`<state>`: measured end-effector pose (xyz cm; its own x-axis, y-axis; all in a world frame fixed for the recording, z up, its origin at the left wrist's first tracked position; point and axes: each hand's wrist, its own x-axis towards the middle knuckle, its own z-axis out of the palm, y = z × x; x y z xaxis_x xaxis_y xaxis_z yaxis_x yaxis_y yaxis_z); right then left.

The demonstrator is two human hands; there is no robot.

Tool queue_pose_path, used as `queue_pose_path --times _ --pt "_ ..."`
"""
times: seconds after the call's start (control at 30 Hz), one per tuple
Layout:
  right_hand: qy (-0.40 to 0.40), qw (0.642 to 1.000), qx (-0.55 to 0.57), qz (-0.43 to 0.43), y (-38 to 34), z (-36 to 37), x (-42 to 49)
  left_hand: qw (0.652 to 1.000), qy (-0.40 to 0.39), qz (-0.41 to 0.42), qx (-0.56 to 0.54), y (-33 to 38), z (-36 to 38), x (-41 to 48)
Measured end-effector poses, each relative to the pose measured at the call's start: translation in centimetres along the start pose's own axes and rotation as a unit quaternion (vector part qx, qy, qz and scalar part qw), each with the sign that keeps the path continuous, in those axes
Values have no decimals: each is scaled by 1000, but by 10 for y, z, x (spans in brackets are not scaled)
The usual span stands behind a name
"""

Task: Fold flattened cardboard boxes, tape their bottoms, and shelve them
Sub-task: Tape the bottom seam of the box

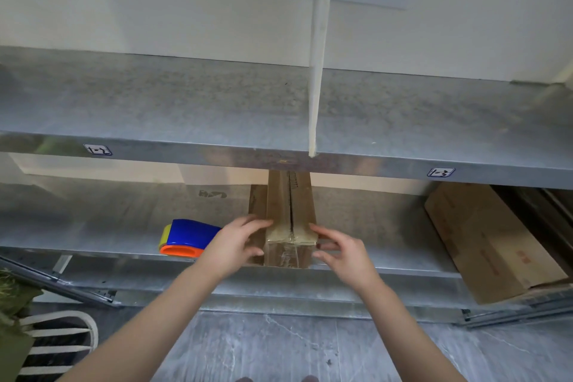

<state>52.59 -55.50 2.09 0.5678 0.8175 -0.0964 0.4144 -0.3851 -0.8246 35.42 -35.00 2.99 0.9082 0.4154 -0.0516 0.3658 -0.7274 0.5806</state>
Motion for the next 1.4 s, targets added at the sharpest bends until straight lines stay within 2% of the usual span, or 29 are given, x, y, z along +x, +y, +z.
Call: queue_pose_path --times 0.13,0.23,0.37,0.5,0.63,0.7,0.77,0.83,0.9,0.97,1.03,1.13,1.2,1.3,1.4 --pt "19 999 -36 3 0 6 12 1000 -10 4 -13 2 5 13" --pt "59 998 -31 4 7 18 8 998 28 -27 -52 5 21 6" --pt "108 994 6 7 6 34 0 981 80 -66 -163 10 41 -4" --pt "132 991 -15 5 2 40 2 980 128 -79 -131 12 44 3" --pt "79 997 -8 9 4 30 7 984 59 -60 -156 11 39 4" --pt "66 997 27 32 0 23 15 980 15 -64 -189 10 34 6" --pt "66 992 76 73 -8 21 28 970 12 -92 -225 13 31 11" --pt "46 977 160 130 -15 22 41 949 34 -136 -284 17 28 22" --pt "20 953 239 187 -18 26 49 923 24 -175 -341 20 22 32" --pt "35 942 257 211 -15 29 53 893 5 -203 -402 23 16 37" --pt "60 943 239 226 -15 32 50 875 24 -225 -429 25 16 36" --pt "66 954 204 208 -21 40 36 891 56 -238 -381 24 25 27" --pt "65 959 194 194 -23 47 26 898 41 -238 -368 23 31 19" --pt "75 955 216 191 -23 51 13 895 21 -228 -383 27 32 8" --pt "84 945 256 185 -28 46 -3 895 34 -214 -389 36 26 -3"
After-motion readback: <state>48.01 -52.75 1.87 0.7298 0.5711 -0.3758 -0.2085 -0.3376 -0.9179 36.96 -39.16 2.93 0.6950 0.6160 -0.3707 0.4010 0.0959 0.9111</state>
